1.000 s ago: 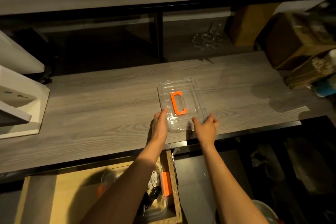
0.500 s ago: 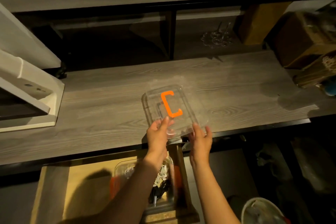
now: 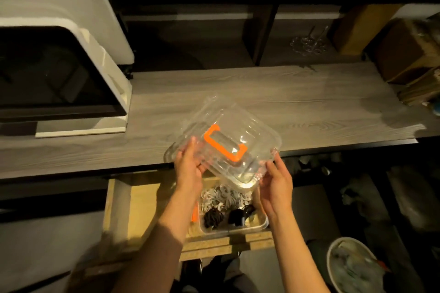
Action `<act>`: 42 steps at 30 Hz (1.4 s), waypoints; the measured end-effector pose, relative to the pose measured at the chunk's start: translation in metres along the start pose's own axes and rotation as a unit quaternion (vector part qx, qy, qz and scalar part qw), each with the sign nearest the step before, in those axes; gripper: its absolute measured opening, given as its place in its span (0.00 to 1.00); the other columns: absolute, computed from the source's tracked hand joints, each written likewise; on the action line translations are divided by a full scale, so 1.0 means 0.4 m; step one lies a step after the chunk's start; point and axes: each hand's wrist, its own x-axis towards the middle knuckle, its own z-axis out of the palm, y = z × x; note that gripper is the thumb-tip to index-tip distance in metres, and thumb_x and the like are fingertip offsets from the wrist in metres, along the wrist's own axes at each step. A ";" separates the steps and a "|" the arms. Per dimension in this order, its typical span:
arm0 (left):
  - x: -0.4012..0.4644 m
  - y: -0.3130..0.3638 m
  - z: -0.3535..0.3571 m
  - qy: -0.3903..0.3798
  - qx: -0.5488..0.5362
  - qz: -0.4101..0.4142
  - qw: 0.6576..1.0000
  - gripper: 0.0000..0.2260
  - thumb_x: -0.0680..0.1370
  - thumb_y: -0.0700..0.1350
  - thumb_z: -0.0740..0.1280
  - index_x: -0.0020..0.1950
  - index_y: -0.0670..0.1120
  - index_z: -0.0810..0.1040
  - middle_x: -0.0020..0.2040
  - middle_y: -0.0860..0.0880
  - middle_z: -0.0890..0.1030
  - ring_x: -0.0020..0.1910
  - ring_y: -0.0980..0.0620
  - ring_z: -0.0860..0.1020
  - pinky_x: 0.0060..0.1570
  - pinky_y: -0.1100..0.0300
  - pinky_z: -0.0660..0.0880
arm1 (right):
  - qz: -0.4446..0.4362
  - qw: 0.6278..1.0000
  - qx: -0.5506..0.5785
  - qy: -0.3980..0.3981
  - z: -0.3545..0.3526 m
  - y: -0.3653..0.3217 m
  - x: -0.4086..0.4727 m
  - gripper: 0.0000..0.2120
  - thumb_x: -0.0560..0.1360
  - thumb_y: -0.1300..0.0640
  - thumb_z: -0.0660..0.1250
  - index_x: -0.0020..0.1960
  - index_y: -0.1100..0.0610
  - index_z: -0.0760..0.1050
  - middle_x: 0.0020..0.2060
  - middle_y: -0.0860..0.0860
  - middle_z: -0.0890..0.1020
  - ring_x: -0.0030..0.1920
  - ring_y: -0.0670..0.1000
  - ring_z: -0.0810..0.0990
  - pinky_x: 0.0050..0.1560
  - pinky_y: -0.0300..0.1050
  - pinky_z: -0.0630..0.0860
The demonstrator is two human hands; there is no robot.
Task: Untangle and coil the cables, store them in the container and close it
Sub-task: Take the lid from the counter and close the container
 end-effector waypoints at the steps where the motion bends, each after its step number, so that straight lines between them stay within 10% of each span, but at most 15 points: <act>1: -0.001 0.023 -0.033 0.002 0.002 0.005 1.000 0.09 0.79 0.49 0.69 0.57 0.49 0.78 0.53 0.47 0.85 0.40 0.51 0.84 0.37 0.58 0.81 | -0.006 1.000 -0.019 -0.006 -0.003 0.008 -0.018 0.14 0.80 0.66 0.61 0.62 0.57 0.80 0.54 0.60 0.84 0.50 0.55 0.83 0.54 0.50 0.81; 6: -0.007 0.058 -0.169 -0.025 0.096 -0.017 0.995 0.14 0.78 0.42 0.70 0.63 0.49 0.76 0.48 0.47 0.84 0.33 0.52 0.80 0.28 0.62 0.77 | -0.031 0.992 -0.118 0.032 -0.025 0.043 -0.085 0.13 0.80 0.58 0.67 0.62 0.55 0.81 0.60 0.58 0.83 0.60 0.58 0.82 0.62 0.56 0.78; 12: -0.044 0.039 -0.251 -0.020 0.261 -0.040 0.964 0.13 0.79 0.47 0.70 0.53 0.37 0.80 0.27 0.48 0.79 0.24 0.52 0.78 0.22 0.64 0.72 | -0.068 0.970 -0.216 0.086 -0.049 0.038 -0.113 0.16 0.78 0.58 0.69 0.65 0.51 0.75 0.53 0.50 0.84 0.46 0.47 0.86 0.40 0.40 0.82; 21: -0.077 -0.103 -0.313 0.004 0.458 -0.018 0.889 0.17 0.84 0.51 0.61 0.71 0.48 0.72 0.59 0.47 0.80 0.47 0.47 0.82 0.34 0.59 0.78 | -0.065 0.945 -0.319 0.029 -0.162 0.114 -0.093 0.13 0.81 0.60 0.64 0.62 0.48 0.76 0.49 0.46 0.84 0.45 0.43 0.85 0.40 0.36 0.80; 26: -0.105 -0.187 -0.300 0.048 0.481 -0.026 0.875 0.11 0.84 0.50 0.60 0.46 0.48 0.77 0.42 0.48 0.79 0.43 0.48 0.75 0.36 0.60 0.67 | -0.042 0.910 -0.412 0.008 -0.253 0.155 -0.047 0.13 0.81 0.56 0.65 0.65 0.47 0.75 0.59 0.48 0.81 0.53 0.43 0.82 0.42 0.32 0.78; 31: -0.099 -0.303 -0.273 0.050 0.437 -0.016 0.898 0.21 0.83 0.51 0.62 0.76 0.51 0.64 0.62 0.54 0.77 0.57 0.52 0.77 0.51 0.60 0.71 | -0.020 0.857 -0.514 -0.018 -0.296 0.204 0.011 0.25 0.81 0.53 0.65 0.76 0.50 0.65 0.63 0.44 0.75 0.63 0.47 0.76 0.62 0.50 0.76; 42: -0.034 -0.412 -0.256 0.110 0.488 -0.007 0.866 0.34 0.78 0.56 0.68 0.79 0.47 0.59 0.74 0.42 0.69 0.71 0.41 0.70 0.67 0.50 0.69 | 0.000 0.790 -0.613 -0.010 -0.338 0.294 0.114 0.42 0.74 0.45 0.73 0.79 0.53 0.54 0.67 0.53 0.76 0.65 0.57 0.77 0.60 0.59 0.80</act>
